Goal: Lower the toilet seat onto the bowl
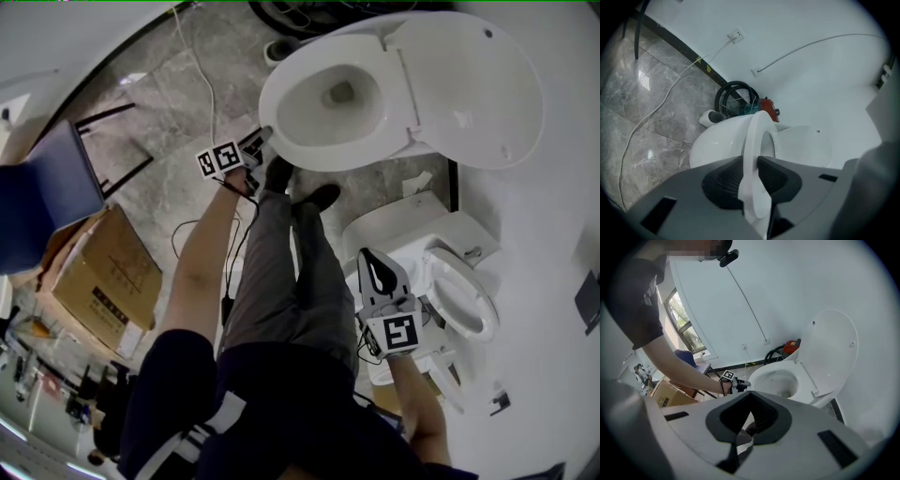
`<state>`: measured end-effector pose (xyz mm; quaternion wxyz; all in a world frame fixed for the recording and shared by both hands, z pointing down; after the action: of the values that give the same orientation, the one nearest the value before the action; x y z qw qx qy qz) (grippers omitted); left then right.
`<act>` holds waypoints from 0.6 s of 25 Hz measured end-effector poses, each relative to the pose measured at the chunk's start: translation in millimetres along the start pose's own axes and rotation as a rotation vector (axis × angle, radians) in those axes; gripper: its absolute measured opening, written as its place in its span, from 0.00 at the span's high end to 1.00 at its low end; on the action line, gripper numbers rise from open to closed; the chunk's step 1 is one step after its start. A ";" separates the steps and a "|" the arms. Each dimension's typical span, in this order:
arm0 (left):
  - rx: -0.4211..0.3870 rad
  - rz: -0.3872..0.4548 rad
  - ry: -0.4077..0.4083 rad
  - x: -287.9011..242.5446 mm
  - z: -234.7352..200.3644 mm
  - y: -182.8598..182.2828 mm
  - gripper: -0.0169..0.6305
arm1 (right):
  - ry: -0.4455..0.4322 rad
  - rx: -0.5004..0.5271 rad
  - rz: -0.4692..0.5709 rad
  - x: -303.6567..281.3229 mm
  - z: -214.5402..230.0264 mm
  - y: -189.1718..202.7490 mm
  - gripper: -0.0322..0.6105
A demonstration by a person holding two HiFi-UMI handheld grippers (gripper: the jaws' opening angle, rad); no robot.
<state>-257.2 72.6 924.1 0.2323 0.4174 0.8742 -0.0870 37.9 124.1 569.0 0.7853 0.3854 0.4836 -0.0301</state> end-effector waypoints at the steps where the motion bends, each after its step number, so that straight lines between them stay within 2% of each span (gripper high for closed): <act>1: 0.000 0.000 -0.003 -0.7 -0.9 0.1 0.79 | 0.000 -0.003 -0.001 -0.2 0.1 0.4 0.92; 15: -0.004 0.004 -0.052 -8.8 -14.0 0.9 0.80 | -0.009 -0.020 -0.021 -5.4 3.3 5.0 0.92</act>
<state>-256.5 71.9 940.7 0.2559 0.4162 0.8672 -0.0959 39.6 123.7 576.8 0.7911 0.3721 0.4842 -0.0352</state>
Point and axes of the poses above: the fingertips, and each gripper's own axes: x backward along the fingers, z to its right, y out of its underside, the point moved 7 cm from there along x, backward along the fingers, and after that the axes turned 2 degrees about y, right-handed, at the moved point
